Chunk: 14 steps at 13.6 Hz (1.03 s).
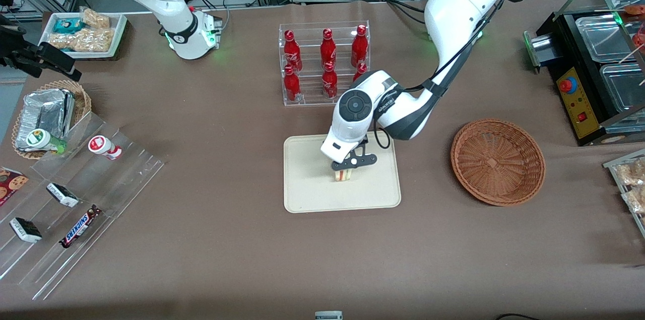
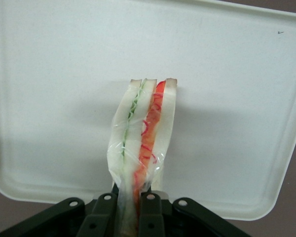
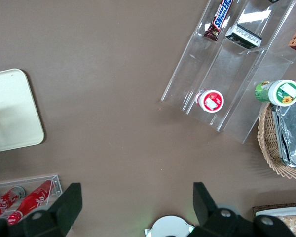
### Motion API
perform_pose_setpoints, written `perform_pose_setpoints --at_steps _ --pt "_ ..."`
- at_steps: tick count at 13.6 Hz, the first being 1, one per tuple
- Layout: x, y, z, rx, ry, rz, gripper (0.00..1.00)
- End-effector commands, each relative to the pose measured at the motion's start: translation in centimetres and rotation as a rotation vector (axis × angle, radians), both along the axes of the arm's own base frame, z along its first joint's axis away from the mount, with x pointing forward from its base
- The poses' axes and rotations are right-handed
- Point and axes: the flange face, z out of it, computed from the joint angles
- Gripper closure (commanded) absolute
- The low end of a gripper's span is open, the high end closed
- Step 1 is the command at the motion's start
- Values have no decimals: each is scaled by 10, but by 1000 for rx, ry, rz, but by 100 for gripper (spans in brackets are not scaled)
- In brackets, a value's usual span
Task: Place sandwich from basket to tray
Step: 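Carry the sandwich over the cream tray and lower it, then open the left gripper to release the sandwich onto the tray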
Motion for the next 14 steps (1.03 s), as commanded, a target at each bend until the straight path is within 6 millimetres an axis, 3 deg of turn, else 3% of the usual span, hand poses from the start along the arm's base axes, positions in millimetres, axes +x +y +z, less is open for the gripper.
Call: perform_pose_setpoints --at_steps 1,4,5,6,7,8,10,14 --pt "13 -5 -6 0 -32 -20 91" --pt "17 -5 -22 5 -17 -22 88" --pt "17 -4 -23 15 -27 -29 82" --pt "17 -5 -23 19 -30 -28 63" --pt "17 -4 -21 18 -33 -25 18" --pt "18 -5 -14 15 -44 -26 0" --pt "25 -2 17 -5 -79 -9 0" --pt "38 14 99 -29 -169 20 0"
